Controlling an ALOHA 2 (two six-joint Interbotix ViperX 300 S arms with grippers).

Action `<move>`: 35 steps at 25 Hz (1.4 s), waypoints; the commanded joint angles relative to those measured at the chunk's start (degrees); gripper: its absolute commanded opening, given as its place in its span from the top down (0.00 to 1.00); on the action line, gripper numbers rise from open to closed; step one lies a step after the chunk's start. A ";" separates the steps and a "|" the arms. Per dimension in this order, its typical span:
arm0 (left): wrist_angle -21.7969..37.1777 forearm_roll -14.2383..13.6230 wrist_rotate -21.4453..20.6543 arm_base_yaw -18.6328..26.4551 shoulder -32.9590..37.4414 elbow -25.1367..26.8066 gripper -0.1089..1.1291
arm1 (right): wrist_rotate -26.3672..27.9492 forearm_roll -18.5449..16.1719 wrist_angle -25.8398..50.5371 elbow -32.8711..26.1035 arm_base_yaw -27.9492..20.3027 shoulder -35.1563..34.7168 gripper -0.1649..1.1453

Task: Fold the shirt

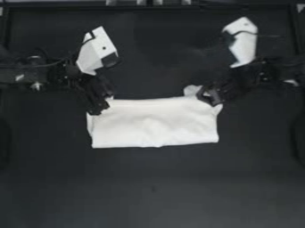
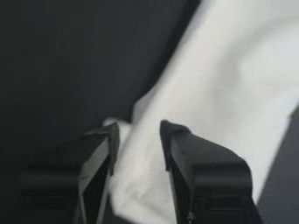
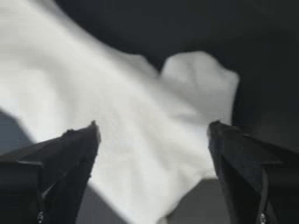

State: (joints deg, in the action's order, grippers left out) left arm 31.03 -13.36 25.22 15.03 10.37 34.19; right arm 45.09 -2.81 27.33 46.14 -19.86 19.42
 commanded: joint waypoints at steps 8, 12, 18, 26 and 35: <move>-6.24 -5.54 -0.09 -2.72 2.64 -3.16 0.33 | 21.01 -3.96 0.62 7.65 7.21 8.79 0.12; -7.03 -7.38 -0.09 -3.69 2.37 -3.87 0.33 | 36.47 -14.33 -0.70 10.20 10.90 8.70 0.12; -9.84 -8.35 -0.09 -3.87 2.11 -3.52 0.33 | 56.34 -27.77 -5.19 13.54 12.74 7.82 0.12; -10.90 -8.35 -0.09 -4.48 0.79 -3.16 0.33 | 68.55 -35.51 -13.36 15.56 11.95 1.05 0.12; -10.99 -8.26 0.09 -4.75 0.53 -1.67 0.33 | 68.82 -36.74 -20.04 15.64 8.00 -3.96 0.12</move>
State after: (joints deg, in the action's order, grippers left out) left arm 20.39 -21.53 25.22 10.37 10.02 33.05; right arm 113.82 -39.02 8.61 62.40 -11.34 15.56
